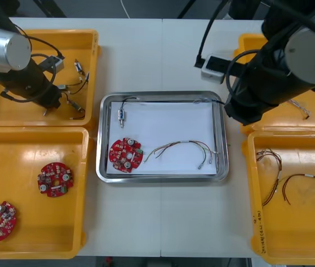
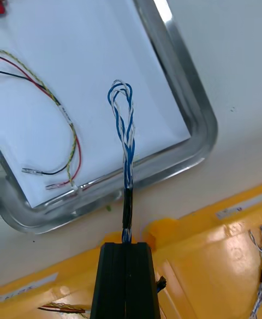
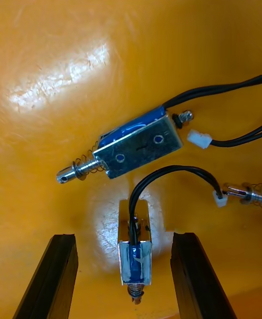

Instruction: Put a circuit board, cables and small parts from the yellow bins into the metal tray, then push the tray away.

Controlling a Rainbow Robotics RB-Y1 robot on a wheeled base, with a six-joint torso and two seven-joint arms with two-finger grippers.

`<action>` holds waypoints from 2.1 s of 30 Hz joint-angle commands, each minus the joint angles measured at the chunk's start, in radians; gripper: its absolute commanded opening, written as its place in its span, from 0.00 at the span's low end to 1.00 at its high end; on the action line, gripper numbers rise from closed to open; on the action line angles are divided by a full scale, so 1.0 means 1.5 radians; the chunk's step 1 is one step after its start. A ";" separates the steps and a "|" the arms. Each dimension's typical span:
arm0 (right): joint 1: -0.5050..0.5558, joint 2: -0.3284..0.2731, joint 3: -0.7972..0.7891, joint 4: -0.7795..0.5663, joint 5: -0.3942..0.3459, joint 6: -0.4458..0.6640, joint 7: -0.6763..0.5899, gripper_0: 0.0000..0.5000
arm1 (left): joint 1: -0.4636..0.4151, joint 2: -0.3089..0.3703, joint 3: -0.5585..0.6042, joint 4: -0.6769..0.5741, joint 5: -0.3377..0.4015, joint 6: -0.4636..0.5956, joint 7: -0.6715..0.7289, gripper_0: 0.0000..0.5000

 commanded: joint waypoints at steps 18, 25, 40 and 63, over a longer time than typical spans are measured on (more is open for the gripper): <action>-0.064 0.071 0.229 0.142 0.101 -0.267 0.192 0.00 | 0.022 -0.008 -0.028 -0.003 0.002 -0.042 -0.010 0.27; -0.064 0.073 0.228 0.204 0.093 -0.311 0.259 0.00 | 0.023 -0.008 -0.027 -0.003 0.003 -0.042 -0.009 0.01; -0.063 0.065 0.244 0.258 0.104 -0.335 0.310 0.00 | 0.022 0.033 -0.006 -0.030 0.011 -0.025 -0.009 0.00; -0.063 0.050 0.258 0.271 0.089 -0.367 0.330 1.00 | 0.021 0.054 0.161 -0.197 -0.045 0.212 0.029 0.00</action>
